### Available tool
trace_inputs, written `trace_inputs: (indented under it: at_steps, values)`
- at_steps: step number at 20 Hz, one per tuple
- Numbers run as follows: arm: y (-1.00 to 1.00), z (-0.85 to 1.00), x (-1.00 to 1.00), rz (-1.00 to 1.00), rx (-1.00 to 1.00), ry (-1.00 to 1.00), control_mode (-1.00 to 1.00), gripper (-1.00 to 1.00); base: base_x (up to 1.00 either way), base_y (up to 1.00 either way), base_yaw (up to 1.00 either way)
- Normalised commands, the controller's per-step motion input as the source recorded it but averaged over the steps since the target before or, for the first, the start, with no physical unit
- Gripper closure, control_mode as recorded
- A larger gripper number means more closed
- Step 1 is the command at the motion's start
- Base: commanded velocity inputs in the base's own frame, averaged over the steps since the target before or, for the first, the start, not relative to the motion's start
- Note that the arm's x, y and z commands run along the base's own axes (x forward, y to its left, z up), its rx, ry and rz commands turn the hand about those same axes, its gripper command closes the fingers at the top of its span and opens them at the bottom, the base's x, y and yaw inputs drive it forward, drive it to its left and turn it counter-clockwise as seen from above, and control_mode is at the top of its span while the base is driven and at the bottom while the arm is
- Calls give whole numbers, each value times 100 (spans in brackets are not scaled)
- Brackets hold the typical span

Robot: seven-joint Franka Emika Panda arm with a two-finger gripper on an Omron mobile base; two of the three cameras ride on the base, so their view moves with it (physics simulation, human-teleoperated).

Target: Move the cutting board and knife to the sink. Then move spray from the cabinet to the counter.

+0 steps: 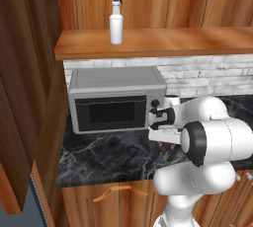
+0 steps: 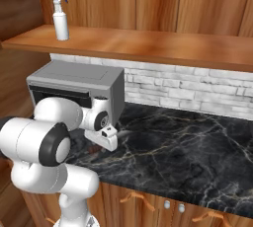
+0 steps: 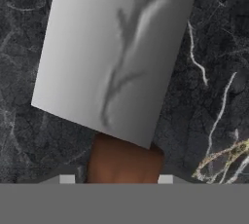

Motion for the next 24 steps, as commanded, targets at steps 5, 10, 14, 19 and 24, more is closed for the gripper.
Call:
trace_inputs:
  at_steps: [5, 10, 14, 19, 24]
  values:
    - [-8, 32, -25, -10, 0, 4, -100, 100, 0, 0, 0]
    - [-6, 33, -24, -11, 0, -2, -100, 100, 0, 0, 0]
    - [-8, 33, -22, -10, 0, -2, -100, 100, 0, 0, 0]
    - [-6, 33, -16, -3, -1, 0, -100, 100, 0, 0, 0]
    - [-3, 38, -21, -3, -3, -2, -100, 100, 0, 0, 0]
